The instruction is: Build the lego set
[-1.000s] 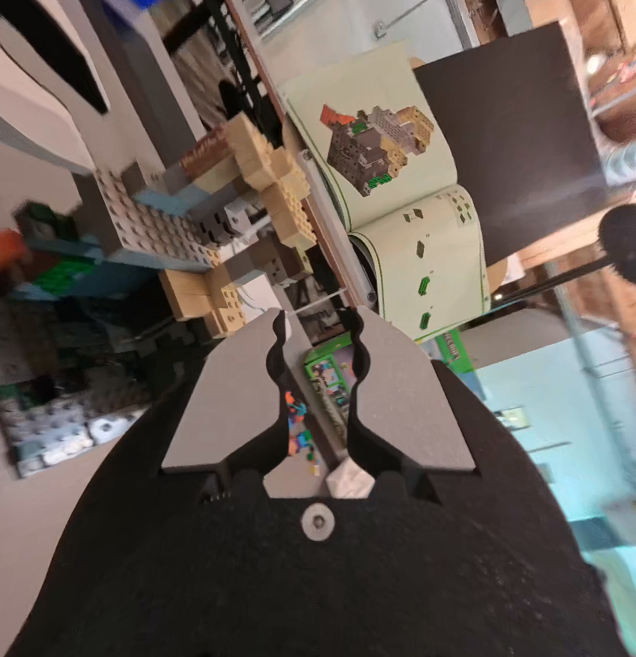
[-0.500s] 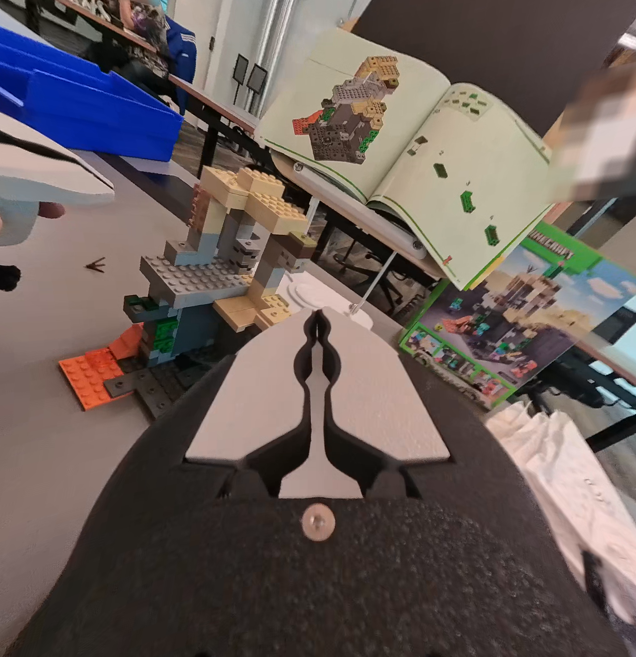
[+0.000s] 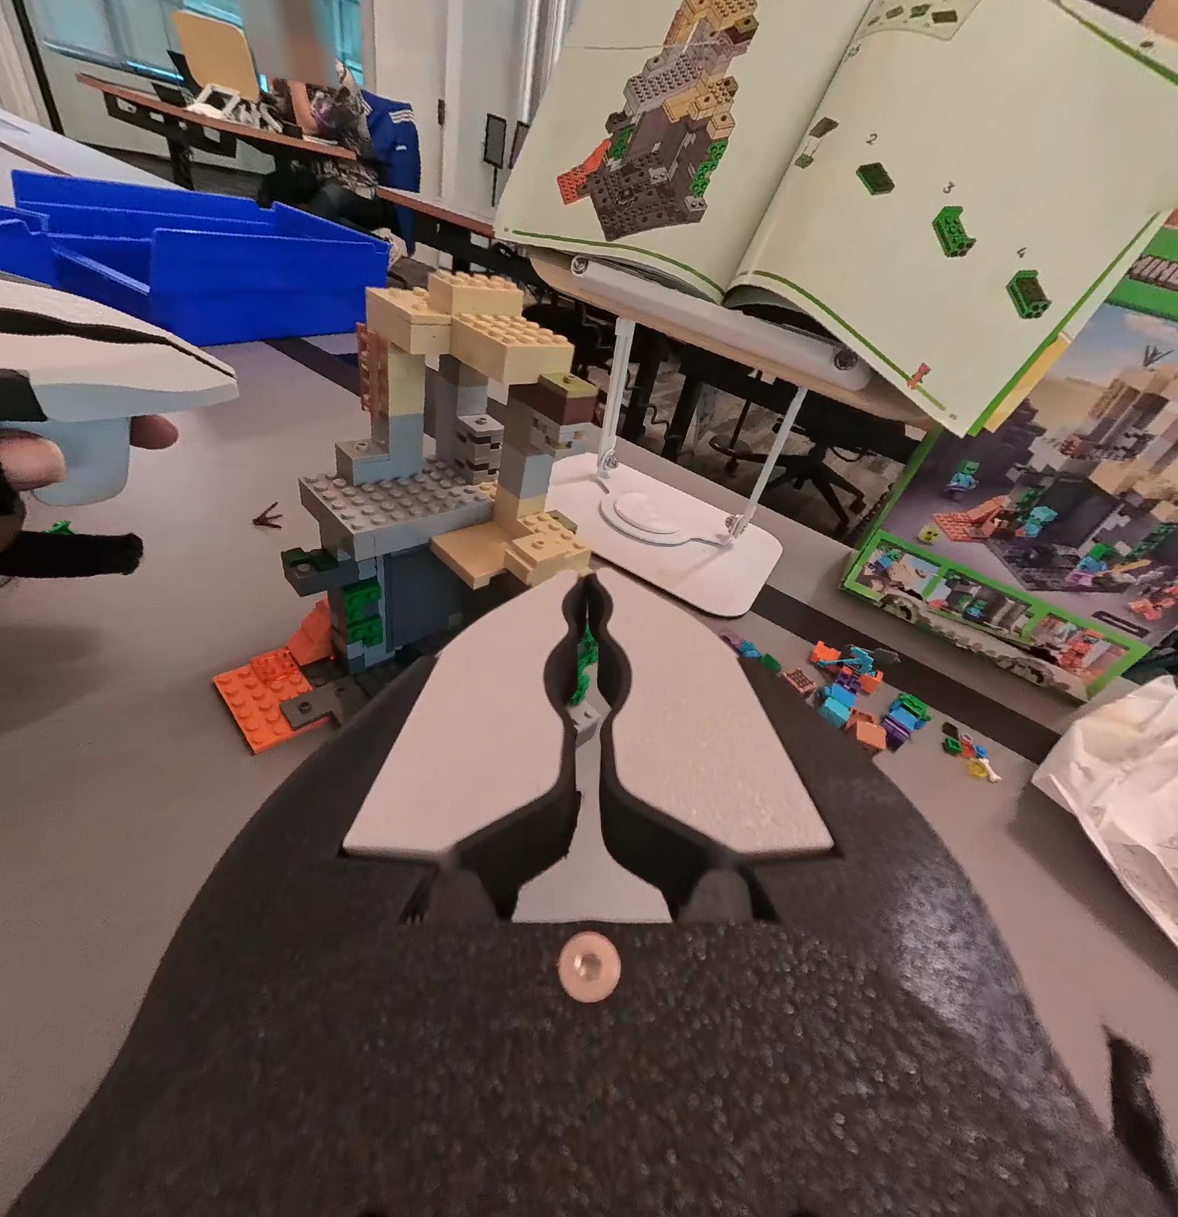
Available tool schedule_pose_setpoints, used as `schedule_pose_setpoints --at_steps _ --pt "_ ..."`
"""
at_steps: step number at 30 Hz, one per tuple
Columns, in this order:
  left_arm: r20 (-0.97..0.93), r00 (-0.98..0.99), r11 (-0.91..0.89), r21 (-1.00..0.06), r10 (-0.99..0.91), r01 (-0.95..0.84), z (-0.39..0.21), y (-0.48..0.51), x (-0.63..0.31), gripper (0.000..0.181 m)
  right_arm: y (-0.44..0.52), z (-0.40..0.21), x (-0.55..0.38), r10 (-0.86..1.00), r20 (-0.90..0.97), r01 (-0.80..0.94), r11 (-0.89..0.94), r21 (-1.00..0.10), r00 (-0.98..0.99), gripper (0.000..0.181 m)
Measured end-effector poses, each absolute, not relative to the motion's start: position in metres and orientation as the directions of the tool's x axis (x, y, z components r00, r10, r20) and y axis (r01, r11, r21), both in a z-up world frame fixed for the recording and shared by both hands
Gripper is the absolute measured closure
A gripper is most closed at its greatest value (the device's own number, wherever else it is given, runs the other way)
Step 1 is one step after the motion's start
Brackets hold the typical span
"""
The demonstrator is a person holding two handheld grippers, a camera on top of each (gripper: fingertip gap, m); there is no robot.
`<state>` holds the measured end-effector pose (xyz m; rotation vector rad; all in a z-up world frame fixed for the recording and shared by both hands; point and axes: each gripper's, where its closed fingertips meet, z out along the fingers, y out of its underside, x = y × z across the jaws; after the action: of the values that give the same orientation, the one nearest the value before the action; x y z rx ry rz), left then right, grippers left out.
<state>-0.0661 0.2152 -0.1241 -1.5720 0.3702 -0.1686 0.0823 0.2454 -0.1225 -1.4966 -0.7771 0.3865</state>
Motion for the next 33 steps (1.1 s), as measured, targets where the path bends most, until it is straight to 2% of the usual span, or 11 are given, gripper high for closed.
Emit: schedule_pose_setpoints --at_steps 11,16,21,25,33 --pt "-0.14 0.944 0.023 -0.99 -0.299 -0.139 -0.118 0.216 -0.068 0.181 0.25 -0.114 0.096 0.647 0.136 0.126 0.062 -0.99 0.75 0.181" --pt "-0.156 0.949 0.065 -0.987 -0.272 -0.144 -0.096 0.214 -0.062 0.181 0.254 -0.089 0.095 0.611 0.189 0.132 0.138 -0.982 0.769 0.181" --pt "-0.175 0.942 0.097 -0.983 -0.287 -0.154 -0.082 0.218 -0.052 0.181 0.288 -0.054 0.086 0.555 0.348 0.223 0.282 -0.933 0.756 0.181" --pt "-0.206 0.934 0.106 -0.977 -0.293 -0.183 -0.077 0.221 -0.048 0.181 0.337 -0.025 0.052 0.589 0.449 0.312 0.325 -0.893 0.672 0.181" --pt "-0.195 0.938 0.082 -0.98 -0.288 -0.179 -0.088 0.233 -0.054 0.181 0.469 0.009 -0.028 0.674 0.499 0.542 0.171 -0.823 0.544 0.181"
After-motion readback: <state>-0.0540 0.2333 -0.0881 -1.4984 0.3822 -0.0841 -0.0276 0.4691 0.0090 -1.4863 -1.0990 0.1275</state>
